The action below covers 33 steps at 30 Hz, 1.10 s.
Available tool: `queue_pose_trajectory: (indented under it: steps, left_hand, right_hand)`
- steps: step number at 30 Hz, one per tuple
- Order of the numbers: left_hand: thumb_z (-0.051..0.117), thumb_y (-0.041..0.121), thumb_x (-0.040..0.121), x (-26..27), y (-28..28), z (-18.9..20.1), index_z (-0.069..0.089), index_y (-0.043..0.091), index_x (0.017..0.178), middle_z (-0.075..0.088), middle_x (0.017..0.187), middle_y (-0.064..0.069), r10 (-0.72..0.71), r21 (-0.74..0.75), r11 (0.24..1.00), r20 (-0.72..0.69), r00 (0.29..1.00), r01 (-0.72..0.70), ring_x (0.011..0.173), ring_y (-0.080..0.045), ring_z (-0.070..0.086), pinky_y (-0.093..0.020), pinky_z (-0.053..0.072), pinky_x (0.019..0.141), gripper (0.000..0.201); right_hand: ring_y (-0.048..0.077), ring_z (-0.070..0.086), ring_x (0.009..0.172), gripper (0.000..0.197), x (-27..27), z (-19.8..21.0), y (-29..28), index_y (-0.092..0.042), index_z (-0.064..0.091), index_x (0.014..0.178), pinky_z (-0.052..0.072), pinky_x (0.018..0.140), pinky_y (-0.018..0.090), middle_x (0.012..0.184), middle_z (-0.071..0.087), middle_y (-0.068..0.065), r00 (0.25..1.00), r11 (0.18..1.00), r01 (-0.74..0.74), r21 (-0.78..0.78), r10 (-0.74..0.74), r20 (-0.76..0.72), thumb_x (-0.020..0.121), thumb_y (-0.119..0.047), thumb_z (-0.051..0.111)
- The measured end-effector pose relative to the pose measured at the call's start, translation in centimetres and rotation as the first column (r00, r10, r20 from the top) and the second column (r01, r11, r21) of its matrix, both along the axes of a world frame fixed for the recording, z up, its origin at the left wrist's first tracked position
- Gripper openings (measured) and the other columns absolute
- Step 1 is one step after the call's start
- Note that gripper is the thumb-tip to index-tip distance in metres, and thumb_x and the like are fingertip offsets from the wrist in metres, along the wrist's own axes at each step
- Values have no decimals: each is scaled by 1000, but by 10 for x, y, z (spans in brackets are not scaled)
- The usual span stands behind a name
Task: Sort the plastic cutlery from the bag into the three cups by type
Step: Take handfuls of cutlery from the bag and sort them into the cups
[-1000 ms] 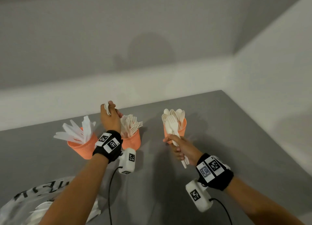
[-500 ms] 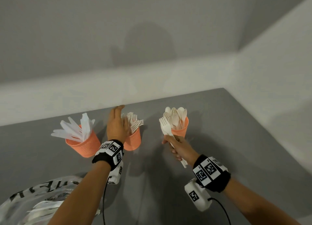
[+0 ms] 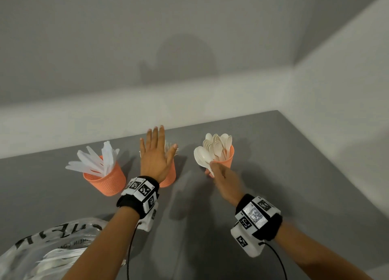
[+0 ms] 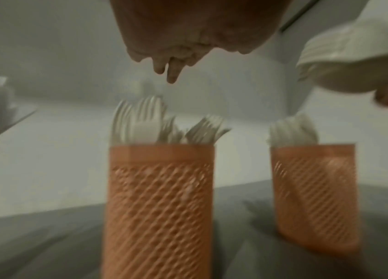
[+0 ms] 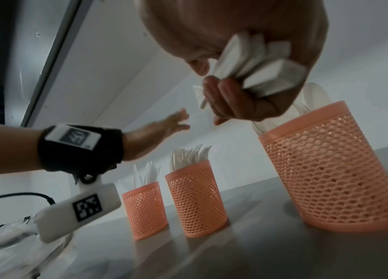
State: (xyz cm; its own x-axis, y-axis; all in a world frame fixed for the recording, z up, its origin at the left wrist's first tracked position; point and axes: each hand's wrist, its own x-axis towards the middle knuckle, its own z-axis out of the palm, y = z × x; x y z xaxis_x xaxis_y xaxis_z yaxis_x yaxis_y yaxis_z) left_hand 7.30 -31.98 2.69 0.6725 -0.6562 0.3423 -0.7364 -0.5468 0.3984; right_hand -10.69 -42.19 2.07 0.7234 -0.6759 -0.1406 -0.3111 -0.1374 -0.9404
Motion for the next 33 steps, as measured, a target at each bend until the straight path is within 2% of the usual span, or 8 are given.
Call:
queue_pose_trajectory:
  steps: [2, 5, 9, 15, 22, 25, 29, 33]
  left_hand:
    - [31, 48, 90, -20, -2, 9, 26, 11, 145, 39, 145, -12, -54, -274, 962, -136, 989, 15, 135, -23, 36, -38, 27, 113, 66]
    - [49, 32, 92, -55, -8, 20, 47, 11, 128, 60, 104, -5, -148, -461, 882, -470, 870, -99, 86, -14, 60, -32, 51, 81, 42]
    - [55, 41, 87, -86, -17, 11, 54, 23, 90, 65, 84, -8, -205, -407, 906, -657, 725, -113, 78, -26, 65, -37, 54, 69, 18]
    - [45, 11, 95, -92, -18, 6, 50, 3, 99, 57, 76, -8, -210, -421, 871, -784, 584, -252, 59, -14, 54, -13, 45, 44, 11]
    - [37, 10, 96, -92, -9, 0, 54, 9, 81, 55, 69, -5, -183, -409, 865, -797, 576, -291, 60, -17, 54, -17, 46, 50, 23]
    - [31, 8, 97, -88, -5, 12, 53, 4, 93, 62, 74, -7, -257, -537, 710, -800, 542, -457, 59, -15, 66, -30, 55, 58, 23]
    - [28, 8, 98, -78, 1, 28, 51, 13, 98, 58, 66, -4, -349, -629, 537, -773, 531, -563, 46, -9, 59, -23, 50, 49, 23]
    - [43, 9, 95, -70, 1, 26, 56, 15, 79, 40, 49, 4, -295, -570, 669, -793, 534, -477, 38, -6, 34, -19, 31, 41, 21]
  right_hand:
    - [15, 52, 72, 41, 2, -6, 1, -19, 61, 82, 40, 72, 30, 84, 64, 9, 998, 999, 37, 8, -37, 48, 88, -49, 33]
    - [11, 47, 63, 27, 4, -4, 5, -27, 49, 71, 37, 67, 26, 67, 53, -3, 995, 995, 40, -87, -31, 94, 94, -32, 38]
    - [8, 57, 68, 12, 8, -2, 14, -25, 57, 98, 45, 66, 23, 76, 62, -6, 986, 989, 20, -148, 5, 167, 95, -29, 46]
    - [-5, 45, 48, 19, 9, -10, 20, -12, 54, 89, 34, 56, 15, 61, 47, -13, 961, 999, -43, 15, 38, 275, 98, -23, 42]
    - [0, 45, 42, 33, 2, -4, 22, -15, 62, 93, 35, 42, 13, 56, 50, -8, 971, 938, -191, 290, 138, 193, 99, -36, 36]
    - [3, 34, 37, 35, 1, -4, 19, -17, 60, 93, 26, 35, 15, 52, 41, -4, 972, 879, -189, 437, 102, 214, 98, -40, 35]
    - [2, 26, 35, 35, -4, -2, 13, -21, 60, 106, 17, 35, 13, 56, 43, -8, 958, 755, -234, 612, 73, 276, 98, -42, 34]
    - [2, 27, 32, 36, -9, 3, 13, -21, 55, 116, 18, 33, 12, 45, 39, -9, 927, 607, -357, 710, 137, 349, 95, -41, 35]
